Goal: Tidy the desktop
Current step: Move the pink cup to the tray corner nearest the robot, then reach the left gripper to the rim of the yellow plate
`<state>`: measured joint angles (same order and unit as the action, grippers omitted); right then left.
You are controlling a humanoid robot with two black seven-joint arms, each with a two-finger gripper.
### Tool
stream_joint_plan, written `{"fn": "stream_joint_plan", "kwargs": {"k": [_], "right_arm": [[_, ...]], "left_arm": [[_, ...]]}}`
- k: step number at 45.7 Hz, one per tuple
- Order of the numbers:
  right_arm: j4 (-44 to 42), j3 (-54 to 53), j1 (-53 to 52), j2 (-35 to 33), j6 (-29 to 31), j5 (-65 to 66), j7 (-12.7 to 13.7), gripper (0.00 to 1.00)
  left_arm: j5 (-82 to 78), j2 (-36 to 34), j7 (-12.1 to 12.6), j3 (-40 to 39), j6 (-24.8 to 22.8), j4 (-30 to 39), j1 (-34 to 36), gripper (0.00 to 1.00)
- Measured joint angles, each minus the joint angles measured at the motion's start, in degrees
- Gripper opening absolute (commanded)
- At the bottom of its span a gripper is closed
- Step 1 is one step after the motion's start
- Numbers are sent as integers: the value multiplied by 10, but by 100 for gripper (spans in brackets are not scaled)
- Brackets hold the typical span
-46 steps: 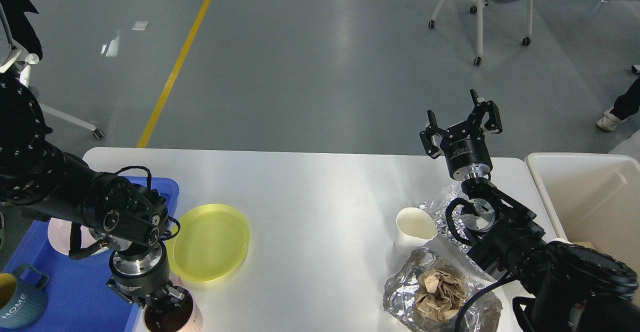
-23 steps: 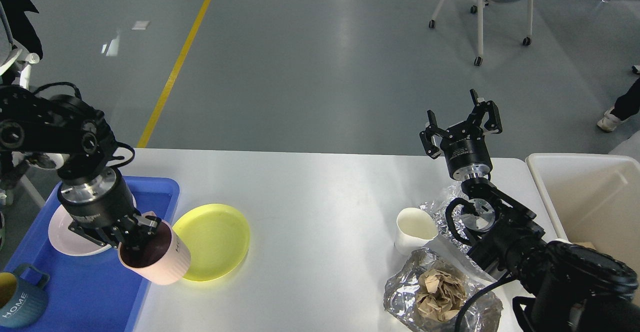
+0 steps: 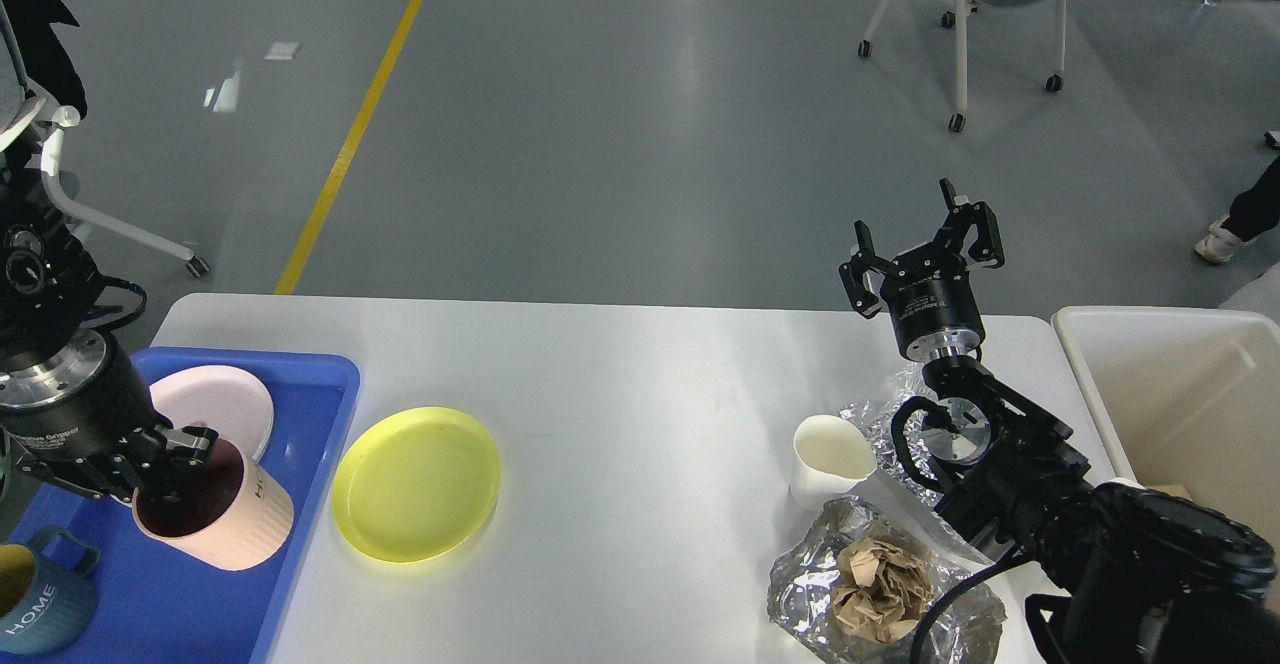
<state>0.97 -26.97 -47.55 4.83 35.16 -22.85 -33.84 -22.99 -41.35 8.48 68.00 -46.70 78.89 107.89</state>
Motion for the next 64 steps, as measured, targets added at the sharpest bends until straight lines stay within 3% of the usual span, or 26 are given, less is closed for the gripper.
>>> {"fn": "stream_joint_plan", "kwargs": {"k": [6, 22, 42, 48, 55, 64], "right_arm": [[0, 0, 0, 0, 0, 0, 0, 100], [0, -1, -1, 0, 1, 0, 0, 100], [0, -1, -1, 0, 1, 0, 0, 100], [0, -1, -1, 0, 1, 0, 0, 100], [0, 0, 0, 0, 1, 0, 0, 100], [0, 0, 0, 0, 1, 0, 0, 100]], "left_arm": [[-5, 0, -1, -12, 19, -45, -80, 0], [-12, -1, -1, -24, 77, -111, -212, 0], [-12, 9, 3, -36, 165, -115, -285, 1], [-11, 12, 3, -43, 171, -118, -293, 12], [-9, 12, 3, -52, 172, -130, -295, 37], [-3, 7, 3, -55, 172, -140, -296, 87]]}}
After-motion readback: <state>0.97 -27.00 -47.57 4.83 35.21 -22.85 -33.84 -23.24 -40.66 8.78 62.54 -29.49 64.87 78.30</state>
